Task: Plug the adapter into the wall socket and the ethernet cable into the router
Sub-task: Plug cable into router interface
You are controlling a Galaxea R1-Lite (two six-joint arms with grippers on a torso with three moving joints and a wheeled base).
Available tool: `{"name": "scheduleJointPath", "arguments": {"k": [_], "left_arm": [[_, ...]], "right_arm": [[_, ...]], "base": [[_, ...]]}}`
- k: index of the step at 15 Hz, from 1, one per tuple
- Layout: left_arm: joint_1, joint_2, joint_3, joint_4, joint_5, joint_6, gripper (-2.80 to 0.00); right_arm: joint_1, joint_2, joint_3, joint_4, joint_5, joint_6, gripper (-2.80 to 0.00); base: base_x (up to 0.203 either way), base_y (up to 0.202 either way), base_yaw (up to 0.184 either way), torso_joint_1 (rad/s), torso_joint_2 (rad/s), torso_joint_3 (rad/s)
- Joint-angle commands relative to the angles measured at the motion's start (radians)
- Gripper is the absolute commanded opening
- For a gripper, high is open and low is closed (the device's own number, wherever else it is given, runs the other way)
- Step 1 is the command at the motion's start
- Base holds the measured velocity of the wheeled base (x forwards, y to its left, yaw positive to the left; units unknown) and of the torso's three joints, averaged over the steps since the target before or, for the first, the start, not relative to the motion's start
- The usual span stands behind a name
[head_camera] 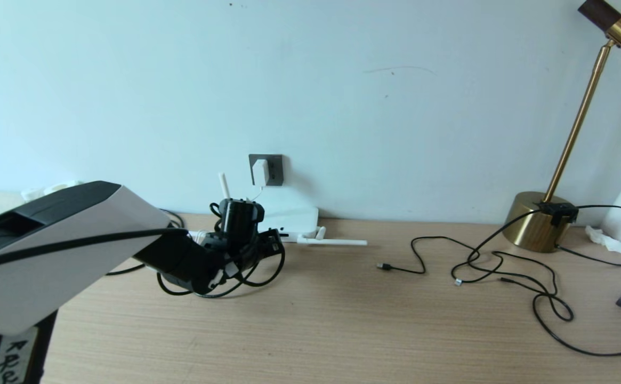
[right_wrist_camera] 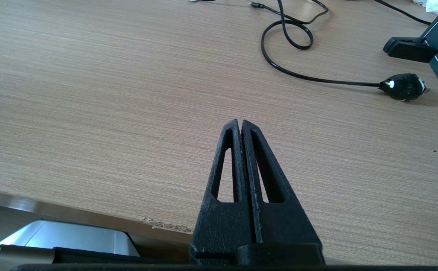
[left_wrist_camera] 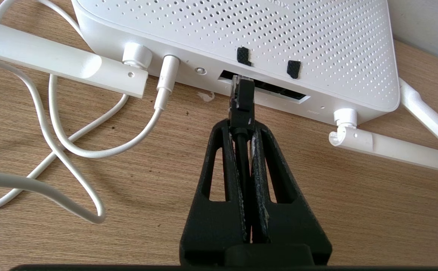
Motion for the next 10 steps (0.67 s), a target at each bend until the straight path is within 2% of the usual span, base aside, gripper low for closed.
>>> {"name": "scheduleJointPath", "arguments": {"k": [1, 10], "left_arm": [[0.003, 0.002, -0.001, -0.004, 0.002, -0.002, -2.80], [0.008, 0.000, 0.002, 0.002, 0.003, 0.003, -2.80]], "right_arm": [[0.000, 0.000, 0.000, 0.003, 0.001, -0.001, -2.80], [0.000, 0.000, 0.000, 0.003, 0.001, -0.001, -2.80]], "base": [[0.000, 0.000, 0.000, 0.000, 0.00, 0.000], [0.000, 0.000, 0.000, 0.000, 0.00, 0.000]]}}
